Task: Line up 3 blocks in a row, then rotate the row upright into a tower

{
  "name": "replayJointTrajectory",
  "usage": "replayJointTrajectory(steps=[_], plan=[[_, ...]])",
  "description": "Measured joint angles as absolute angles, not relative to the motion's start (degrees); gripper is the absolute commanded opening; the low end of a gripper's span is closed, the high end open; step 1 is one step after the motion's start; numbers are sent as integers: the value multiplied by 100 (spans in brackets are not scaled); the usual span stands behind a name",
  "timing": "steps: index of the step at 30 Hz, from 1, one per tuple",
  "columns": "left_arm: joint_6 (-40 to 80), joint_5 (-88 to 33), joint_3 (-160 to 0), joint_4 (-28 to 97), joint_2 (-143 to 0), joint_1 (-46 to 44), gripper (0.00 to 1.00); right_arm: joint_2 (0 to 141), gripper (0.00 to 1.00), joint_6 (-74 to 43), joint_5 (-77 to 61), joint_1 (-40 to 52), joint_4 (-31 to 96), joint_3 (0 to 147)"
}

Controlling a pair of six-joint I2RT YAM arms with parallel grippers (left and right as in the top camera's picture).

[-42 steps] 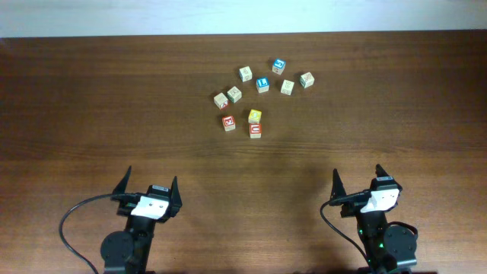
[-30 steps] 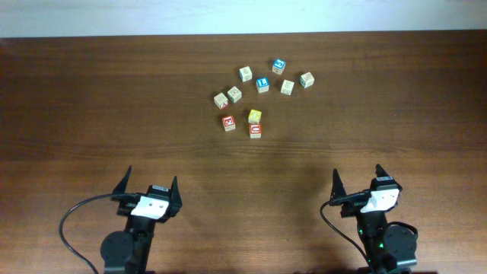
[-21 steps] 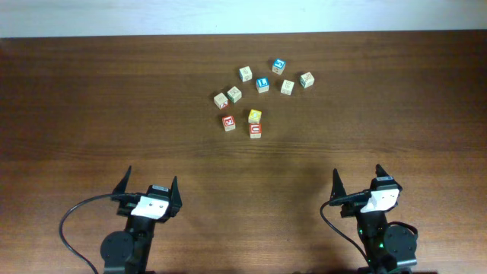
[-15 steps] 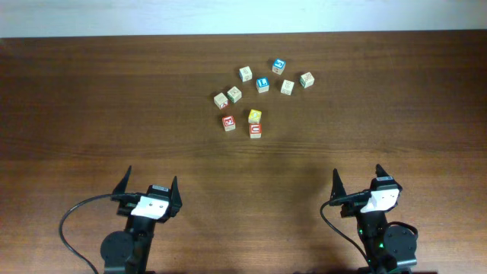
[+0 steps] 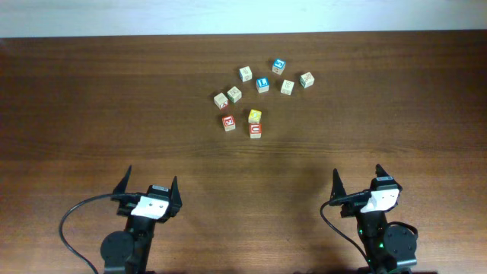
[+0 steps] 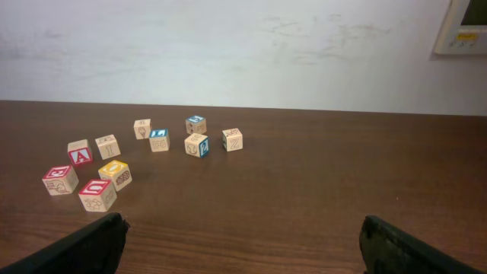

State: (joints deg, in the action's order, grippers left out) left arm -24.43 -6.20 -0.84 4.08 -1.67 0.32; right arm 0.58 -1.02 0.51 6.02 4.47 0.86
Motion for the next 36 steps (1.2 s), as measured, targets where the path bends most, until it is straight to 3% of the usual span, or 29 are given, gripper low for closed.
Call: replayJointTrajectory(steps=[18, 25, 31, 36], plan=[[-2440, -607, -84, 408, -167, 32, 99, 58, 98, -56, 257, 602, 377, 84], [-2137, -847, -139, 506, -222, 32, 99, 64, 98, -21, -257, 602, 252, 97], [-1898, -910, -1304, 1090, -1313, 32, 99, 937, 98, -23, -554, 598, 421, 1151], [-1841, -1133, -3605, 1321, -3830, 27, 99, 2915, 98, -23, -998, 598, 1118, 3074]])
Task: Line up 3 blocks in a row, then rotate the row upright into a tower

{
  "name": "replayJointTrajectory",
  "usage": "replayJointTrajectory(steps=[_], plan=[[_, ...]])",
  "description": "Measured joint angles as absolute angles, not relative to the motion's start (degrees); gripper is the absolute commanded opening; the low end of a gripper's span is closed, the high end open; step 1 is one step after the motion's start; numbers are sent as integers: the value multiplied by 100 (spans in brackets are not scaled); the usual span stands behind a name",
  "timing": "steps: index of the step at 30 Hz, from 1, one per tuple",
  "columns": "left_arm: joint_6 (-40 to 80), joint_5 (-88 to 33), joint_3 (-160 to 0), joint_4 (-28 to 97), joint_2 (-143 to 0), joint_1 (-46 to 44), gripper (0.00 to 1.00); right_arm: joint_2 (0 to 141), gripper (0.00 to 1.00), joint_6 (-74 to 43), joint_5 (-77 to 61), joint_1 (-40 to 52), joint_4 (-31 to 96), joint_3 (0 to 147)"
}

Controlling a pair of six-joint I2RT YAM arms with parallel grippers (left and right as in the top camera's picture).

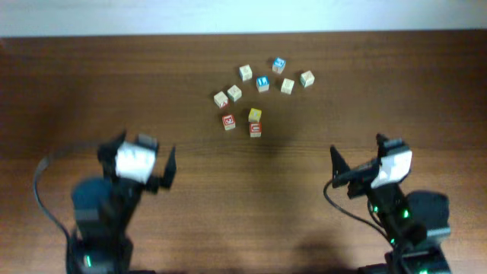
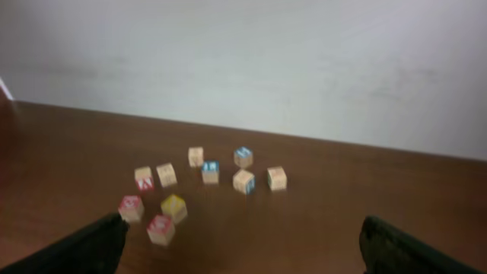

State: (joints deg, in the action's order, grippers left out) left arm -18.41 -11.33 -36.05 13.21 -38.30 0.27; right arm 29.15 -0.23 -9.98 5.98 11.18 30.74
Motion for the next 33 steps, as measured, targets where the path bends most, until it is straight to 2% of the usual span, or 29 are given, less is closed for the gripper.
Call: replayJointTrajectory(steps=[4, 9, 12, 16, 20, 27, 31, 33], plan=[[-1833, -1361, -5743, 2086, -5972, 16, 99, 4897, 98, -23, -1288, 598, 2504, 5140], [-1817, -1684, -8923, 3736, -8750, 16, 99, 6637, 98, -19, -1481, 598, 4125, 7085], [-1817, -2040, -11069, 4650, -10475, -1, 99, 7352, 98, -23, -1841, 598, 4486, 7647], [-1833, -2204, -12748, 5706, -12009, -163, 99, 7802, 98, -23, -2318, 598, 4650, 7677], [-2091, -2255, -13093, 6414, -12857, -502, 99, 8005, 98, -21, -2602, 598, 4654, 7677], [-2231, -2346, -13096, 6528, -13981, -1090, 98, 8031, 98, -23, -2751, 598, 4884, 7682], [-2259, -1931, -13096, 6233, -14285, -1238, 88, 8034, 98, -23, -2757, 598, 5011, 7682], [-2281, -1376, -13096, 6171, -14396, -1302, 79, 8038, 98, -23, -2755, 598, 5017, 7682]])
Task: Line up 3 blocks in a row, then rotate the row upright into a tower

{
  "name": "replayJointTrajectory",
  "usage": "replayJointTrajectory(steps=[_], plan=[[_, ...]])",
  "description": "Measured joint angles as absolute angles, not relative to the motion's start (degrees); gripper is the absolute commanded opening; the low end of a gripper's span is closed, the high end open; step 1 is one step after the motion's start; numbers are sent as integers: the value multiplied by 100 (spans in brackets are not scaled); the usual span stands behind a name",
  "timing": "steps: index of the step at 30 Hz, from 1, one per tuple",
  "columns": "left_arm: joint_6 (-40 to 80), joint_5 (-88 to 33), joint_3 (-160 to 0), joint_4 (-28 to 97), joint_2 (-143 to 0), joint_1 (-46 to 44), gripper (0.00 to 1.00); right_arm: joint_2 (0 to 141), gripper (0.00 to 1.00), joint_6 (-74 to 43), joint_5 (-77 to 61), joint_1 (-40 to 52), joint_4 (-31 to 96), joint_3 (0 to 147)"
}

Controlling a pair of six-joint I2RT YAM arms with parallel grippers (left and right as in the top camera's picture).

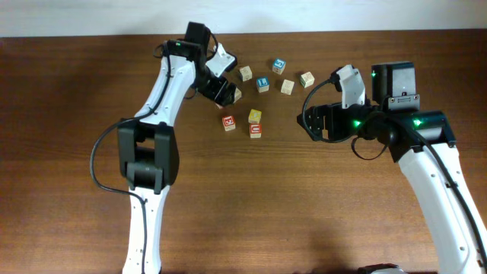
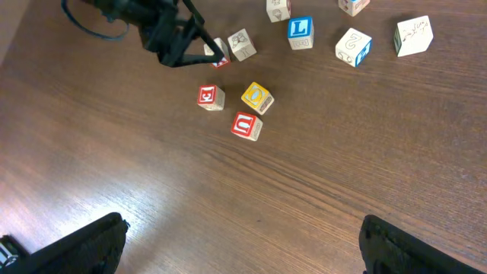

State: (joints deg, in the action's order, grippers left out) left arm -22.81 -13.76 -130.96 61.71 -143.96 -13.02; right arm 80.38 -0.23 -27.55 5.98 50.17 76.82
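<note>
Several wooden letter blocks lie in a loose cluster at the far middle of the table. Nearest are a red E block [image 2: 211,97], a yellow block [image 2: 257,97] and a red U block [image 2: 247,125]; the same U block [image 1: 255,130] shows overhead. My left gripper [image 1: 219,91] reaches into the cluster's left side. Its fingers [image 2: 199,39] straddle a red-lettered block [image 2: 219,55], which is mostly hidden. My right gripper [image 2: 243,255] hangs open and empty over bare table, right of the cluster, also seen overhead [image 1: 310,122].
Further blocks lie behind: a blue L block [image 2: 300,30], a blue-sided one [image 2: 354,46], a plain one [image 2: 413,36] and another [image 2: 242,44] beside the left gripper. The left arm [image 1: 171,84] stretches across the table's left half. The table's far edge [image 1: 114,35] is close behind the blocks.
Both arms have left the near edge. The left gripper now sits at the cluster's leftmost block. The right gripper has moved forward and looks down on the blocks from their right.
Both arms first rested folded at the near edge, grippers open, blocks untouched. Then both were raised and blurred, still far from the blocks. Now the left gripper stands around a block and the right hovers beside the cluster.
</note>
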Motion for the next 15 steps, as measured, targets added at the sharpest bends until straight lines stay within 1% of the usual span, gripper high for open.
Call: replayJointTrajectory(steps=[3, 5, 7, 10, 15], plan=[[-2309, -790, -13096, 6093, -14516, -1374, 62, 8049, 98, -25, -2755, 598, 5011, 7682], [-2287, -666, -13098, 6082, -14575, -1417, 54, 8049, 98, -21, -2755, 598, 5011, 7684], [-2316, -550, -13100, 6084, -14674, -1492, 38, 8049, 98, -23, -2753, 598, 5011, 7682], [-2327, -473, -13104, 6077, -14728, -1568, 21, 8053, 98, -21, -2751, 598, 5011, 7684], [-2298, -434, -13166, 6298, -14730, -1608, 17, 8058, 98, -23, -2751, 598, 5011, 7684]])
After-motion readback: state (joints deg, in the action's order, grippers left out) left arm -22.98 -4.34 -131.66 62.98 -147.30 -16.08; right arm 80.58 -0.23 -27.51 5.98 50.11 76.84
